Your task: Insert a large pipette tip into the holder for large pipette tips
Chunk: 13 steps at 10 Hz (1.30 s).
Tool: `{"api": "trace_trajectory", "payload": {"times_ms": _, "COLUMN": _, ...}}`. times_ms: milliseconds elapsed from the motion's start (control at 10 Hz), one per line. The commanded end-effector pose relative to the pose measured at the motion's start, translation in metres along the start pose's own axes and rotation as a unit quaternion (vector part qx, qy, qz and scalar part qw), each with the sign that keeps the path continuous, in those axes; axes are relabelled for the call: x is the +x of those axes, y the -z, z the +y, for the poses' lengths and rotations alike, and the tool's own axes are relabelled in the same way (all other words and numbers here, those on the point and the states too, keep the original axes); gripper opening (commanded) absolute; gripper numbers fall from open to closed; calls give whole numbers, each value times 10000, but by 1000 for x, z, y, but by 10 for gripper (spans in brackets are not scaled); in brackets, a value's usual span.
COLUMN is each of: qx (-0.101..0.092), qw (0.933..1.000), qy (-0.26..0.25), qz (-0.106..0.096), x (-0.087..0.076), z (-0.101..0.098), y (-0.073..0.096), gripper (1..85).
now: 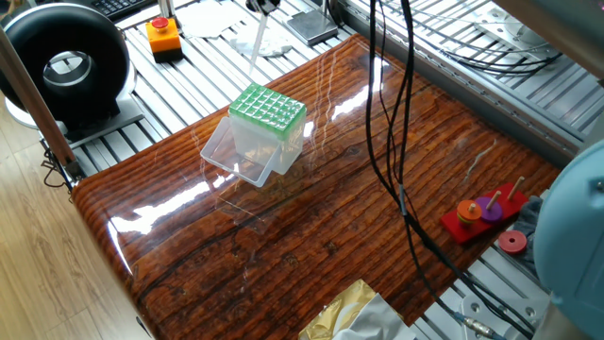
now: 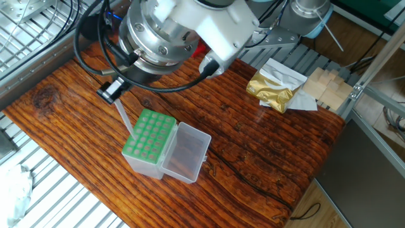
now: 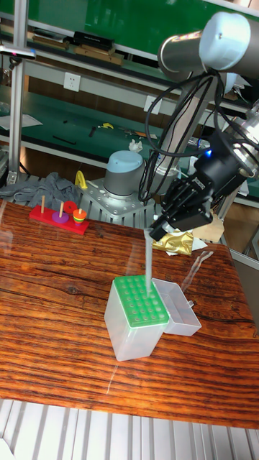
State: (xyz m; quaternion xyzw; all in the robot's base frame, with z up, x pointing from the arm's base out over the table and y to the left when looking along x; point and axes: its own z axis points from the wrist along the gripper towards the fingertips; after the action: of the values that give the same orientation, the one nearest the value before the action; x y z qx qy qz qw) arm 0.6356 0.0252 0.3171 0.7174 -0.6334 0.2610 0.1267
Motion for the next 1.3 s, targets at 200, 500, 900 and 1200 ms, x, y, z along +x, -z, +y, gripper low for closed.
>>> {"api": "trace_trajectory", "payload": {"times_ms": 200, "qx": 207, "qw": 9963, "qy": 352, "qz": 754, "x": 32, "z": -1, "y": -7, "gripper": 10}}
{"api": "trace_trajectory", "payload": {"times_ms": 500, "qx": 237, "qw": 9949, "qy": 329, "qz": 924, "x": 31, "z": 7, "y": -9, "gripper": 10}}
{"api": "trace_trajectory", "payload": {"times_ms": 900, "qx": 172, "qw": 9931, "qy": 196, "qz": 1145, "x": 22, "z": 15, "y": -4, "gripper": 10}}
{"api": "trace_trajectory", "payload": {"times_ms": 1200, "qx": 153, "qw": 9928, "qy": 89, "qz": 1186, "x": 15, "z": 15, "y": -2, "gripper": 10}}
